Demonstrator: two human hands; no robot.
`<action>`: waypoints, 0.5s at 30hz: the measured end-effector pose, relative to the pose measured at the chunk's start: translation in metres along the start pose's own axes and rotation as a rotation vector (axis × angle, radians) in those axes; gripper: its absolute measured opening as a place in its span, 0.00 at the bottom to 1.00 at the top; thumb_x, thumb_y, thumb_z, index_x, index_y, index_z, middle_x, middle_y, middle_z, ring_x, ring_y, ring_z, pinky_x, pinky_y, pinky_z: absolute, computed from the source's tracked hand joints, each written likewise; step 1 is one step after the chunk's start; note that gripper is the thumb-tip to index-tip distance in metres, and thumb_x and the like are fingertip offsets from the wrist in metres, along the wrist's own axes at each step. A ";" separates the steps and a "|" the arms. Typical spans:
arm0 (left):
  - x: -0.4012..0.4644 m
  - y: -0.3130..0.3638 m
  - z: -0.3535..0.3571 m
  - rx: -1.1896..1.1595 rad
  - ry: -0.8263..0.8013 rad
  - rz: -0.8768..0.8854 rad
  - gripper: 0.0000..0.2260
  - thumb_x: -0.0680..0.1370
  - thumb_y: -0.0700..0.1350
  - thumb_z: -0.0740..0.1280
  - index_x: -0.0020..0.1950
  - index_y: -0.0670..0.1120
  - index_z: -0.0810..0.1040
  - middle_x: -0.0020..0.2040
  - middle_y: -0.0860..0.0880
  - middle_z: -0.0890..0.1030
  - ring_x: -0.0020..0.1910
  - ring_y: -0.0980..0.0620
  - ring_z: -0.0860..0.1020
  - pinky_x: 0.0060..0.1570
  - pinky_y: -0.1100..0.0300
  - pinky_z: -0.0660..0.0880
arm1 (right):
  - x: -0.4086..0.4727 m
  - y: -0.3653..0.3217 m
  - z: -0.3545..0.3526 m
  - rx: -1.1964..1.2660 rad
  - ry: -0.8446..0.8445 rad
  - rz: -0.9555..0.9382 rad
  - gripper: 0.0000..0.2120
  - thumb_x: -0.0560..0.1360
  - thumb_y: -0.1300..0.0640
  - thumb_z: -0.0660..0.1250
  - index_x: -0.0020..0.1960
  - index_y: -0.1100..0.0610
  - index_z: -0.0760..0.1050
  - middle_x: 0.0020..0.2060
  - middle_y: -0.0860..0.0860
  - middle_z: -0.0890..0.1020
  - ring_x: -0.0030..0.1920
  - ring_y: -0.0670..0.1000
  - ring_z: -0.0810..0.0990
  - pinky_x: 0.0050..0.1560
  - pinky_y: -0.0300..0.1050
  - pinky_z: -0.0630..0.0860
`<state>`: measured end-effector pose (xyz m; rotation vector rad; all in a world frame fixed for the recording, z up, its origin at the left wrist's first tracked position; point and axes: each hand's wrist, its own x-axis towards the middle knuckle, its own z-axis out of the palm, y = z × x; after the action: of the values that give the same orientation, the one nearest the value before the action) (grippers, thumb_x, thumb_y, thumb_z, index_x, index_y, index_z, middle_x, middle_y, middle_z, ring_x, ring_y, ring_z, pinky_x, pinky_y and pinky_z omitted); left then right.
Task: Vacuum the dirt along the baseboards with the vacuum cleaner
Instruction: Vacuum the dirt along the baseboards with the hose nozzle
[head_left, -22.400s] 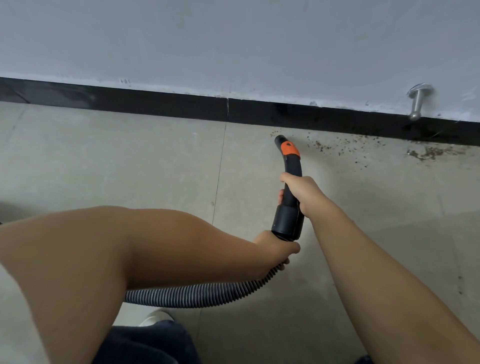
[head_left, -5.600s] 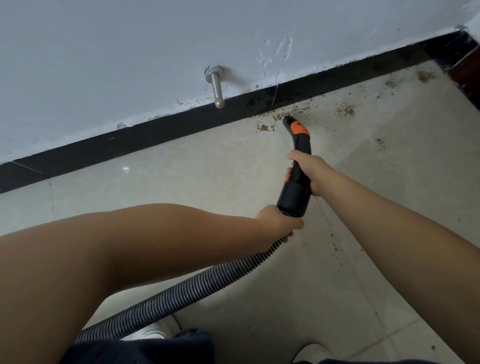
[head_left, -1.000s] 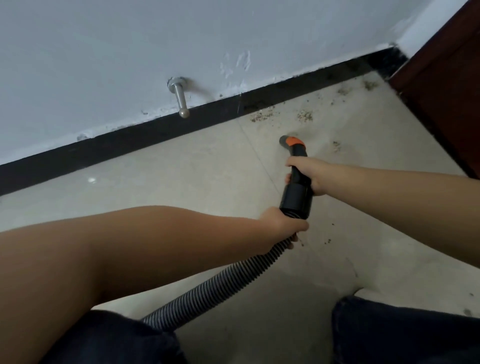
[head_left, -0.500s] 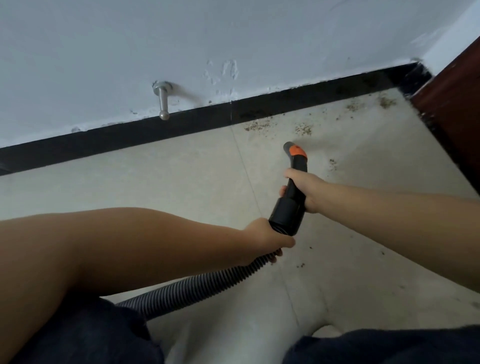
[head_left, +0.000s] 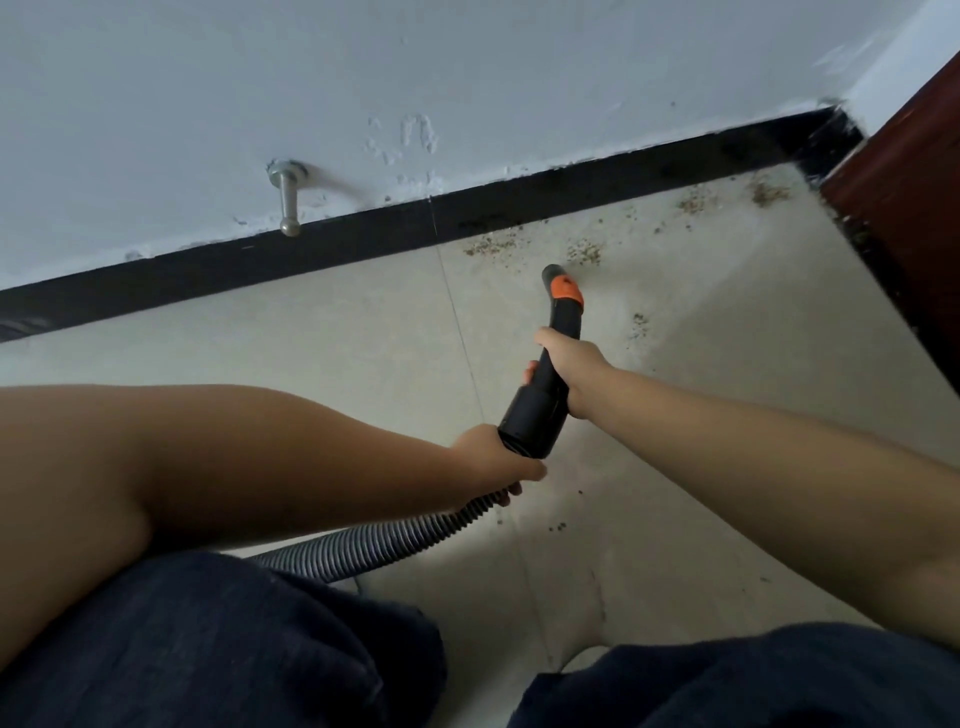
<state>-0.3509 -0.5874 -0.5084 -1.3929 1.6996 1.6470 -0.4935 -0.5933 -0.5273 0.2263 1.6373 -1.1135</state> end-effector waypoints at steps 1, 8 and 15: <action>0.003 0.000 -0.001 0.001 -0.003 0.005 0.13 0.73 0.44 0.72 0.53 0.43 0.74 0.36 0.48 0.79 0.32 0.51 0.77 0.39 0.59 0.78 | 0.001 -0.001 0.000 0.007 0.002 -0.002 0.08 0.76 0.59 0.66 0.46 0.60 0.67 0.31 0.56 0.76 0.26 0.53 0.75 0.33 0.47 0.76; 0.014 -0.005 0.015 0.062 -0.078 0.028 0.12 0.72 0.45 0.71 0.52 0.46 0.75 0.38 0.49 0.80 0.35 0.50 0.78 0.46 0.56 0.80 | 0.008 0.013 -0.023 0.038 0.061 0.006 0.07 0.76 0.59 0.66 0.47 0.60 0.68 0.30 0.57 0.76 0.25 0.54 0.75 0.31 0.44 0.77; 0.026 0.008 0.026 0.035 -0.147 0.075 0.07 0.72 0.44 0.71 0.43 0.49 0.73 0.36 0.49 0.78 0.33 0.50 0.76 0.46 0.56 0.79 | 0.011 0.006 -0.044 0.066 0.129 -0.041 0.08 0.76 0.60 0.66 0.48 0.62 0.68 0.28 0.57 0.76 0.22 0.54 0.75 0.31 0.45 0.77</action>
<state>-0.3776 -0.5746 -0.5317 -1.1750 1.7058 1.7062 -0.5228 -0.5609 -0.5411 0.3143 1.7274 -1.2065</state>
